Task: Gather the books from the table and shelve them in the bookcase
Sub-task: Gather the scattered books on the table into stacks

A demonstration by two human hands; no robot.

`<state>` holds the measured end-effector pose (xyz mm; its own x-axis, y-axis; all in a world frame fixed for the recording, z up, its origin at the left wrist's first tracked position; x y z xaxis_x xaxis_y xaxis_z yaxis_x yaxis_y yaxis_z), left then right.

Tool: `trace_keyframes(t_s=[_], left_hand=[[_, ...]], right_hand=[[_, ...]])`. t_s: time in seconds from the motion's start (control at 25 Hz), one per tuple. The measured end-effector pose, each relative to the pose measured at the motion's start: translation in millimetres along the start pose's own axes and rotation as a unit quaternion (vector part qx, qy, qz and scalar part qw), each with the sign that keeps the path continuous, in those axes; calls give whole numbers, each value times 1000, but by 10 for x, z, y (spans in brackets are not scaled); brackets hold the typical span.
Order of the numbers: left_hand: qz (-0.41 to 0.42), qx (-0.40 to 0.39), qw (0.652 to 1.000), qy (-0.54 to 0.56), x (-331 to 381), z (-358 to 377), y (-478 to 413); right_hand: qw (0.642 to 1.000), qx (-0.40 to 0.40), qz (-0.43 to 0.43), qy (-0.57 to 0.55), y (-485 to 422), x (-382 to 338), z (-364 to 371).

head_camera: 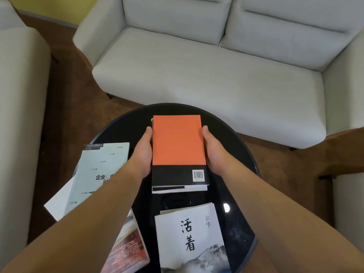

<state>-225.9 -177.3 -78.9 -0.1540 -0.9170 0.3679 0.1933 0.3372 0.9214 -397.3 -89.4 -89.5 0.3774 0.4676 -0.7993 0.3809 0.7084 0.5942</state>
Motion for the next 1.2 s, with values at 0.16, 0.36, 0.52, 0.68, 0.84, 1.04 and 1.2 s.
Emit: trace_keyframes(t_s=[0.16,0.36,0.52,0.68,0.84,1.04,1.2], left_hand=[[38,-6,999,-19,-540,-297,190],[41,-41,993,-107,-820,-334,234],[12,-71,996,-51,-875,-166,181],[1,-49,998,-49,-743,-124,213],[11,-26,999,-37,-478,-25,219],[-26,-44,999,-4,-388,-20,155],[-56,-71,996,-4,-354,43,215]], right_hand=[[1000,-10,9,28,514,353,-137],[1000,-16,5,12,746,519,-196],[1000,-8,0,25,633,544,-151],[999,-5,11,46,553,537,-211],[1000,10,22,15,379,291,-174],[999,-7,50,-11,278,217,-62],[993,-21,87,-82,303,258,-51]])
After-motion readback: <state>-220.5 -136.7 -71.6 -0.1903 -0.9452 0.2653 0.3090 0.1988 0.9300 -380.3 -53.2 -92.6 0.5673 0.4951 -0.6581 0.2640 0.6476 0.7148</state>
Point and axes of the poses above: each hand's wrist, its own y-axis away from the middle knuckle, its own z-axis out of the palm, x = y × z, the point moved 7 cm from there along -y, towards the middle knuckle, and after that the axes turned 14 degrees about -z, right-handed, at the moved point
